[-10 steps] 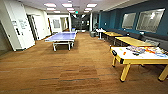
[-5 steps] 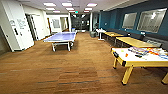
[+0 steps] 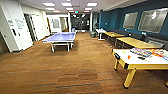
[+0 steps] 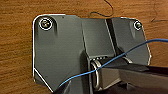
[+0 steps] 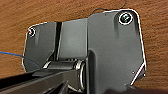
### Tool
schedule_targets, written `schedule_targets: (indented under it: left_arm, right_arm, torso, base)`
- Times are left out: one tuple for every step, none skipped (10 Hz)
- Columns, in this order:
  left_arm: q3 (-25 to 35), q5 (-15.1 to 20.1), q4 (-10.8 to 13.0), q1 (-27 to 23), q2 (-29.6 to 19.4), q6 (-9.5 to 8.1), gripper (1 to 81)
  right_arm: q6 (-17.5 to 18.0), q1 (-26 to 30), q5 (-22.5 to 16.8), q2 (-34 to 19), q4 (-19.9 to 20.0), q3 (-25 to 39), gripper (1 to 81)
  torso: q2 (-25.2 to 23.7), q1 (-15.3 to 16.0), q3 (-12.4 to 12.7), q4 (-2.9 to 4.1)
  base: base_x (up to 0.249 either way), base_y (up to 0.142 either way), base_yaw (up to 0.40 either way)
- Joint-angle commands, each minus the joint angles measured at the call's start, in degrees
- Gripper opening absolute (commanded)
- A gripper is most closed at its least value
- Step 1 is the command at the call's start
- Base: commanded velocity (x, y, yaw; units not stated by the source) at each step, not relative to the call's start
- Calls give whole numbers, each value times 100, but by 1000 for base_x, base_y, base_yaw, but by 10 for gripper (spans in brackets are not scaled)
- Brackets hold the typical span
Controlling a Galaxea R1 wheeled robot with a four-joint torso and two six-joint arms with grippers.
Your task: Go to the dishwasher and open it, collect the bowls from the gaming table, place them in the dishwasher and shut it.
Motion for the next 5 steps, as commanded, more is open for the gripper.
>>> schedule_targets:
  left_arm:
    - [5,301,41,-276,9,46,811]
    - [5,301,41,-276,9,46,811]
    - [5,301,33,-276,9,46,811]
    - [5,301,32,-284,18,46,811]
    - [5,301,32,-276,18,46,811]
  right_arm:
    - [-22,259,-287,5,-37,6,811]
    - [-30,259,-287,5,-37,-3,811]
    - [-30,268,-296,-4,-37,-12,811]
    - [-30,276,-296,-30,-37,-20,811]
    - [-30,276,-296,-39,-46,-20,811]
  torso:
    - [0,0,0,0]
    - [0,0,0,0]
    - [0,0,0,0]
    - [0,0,0,0]
    - [0,0,0,0]
  base:
    - [195,0,0]
    - [196,0,0]
    - [196,0,0]
    - [196,0,0]
    - [196,0,0]
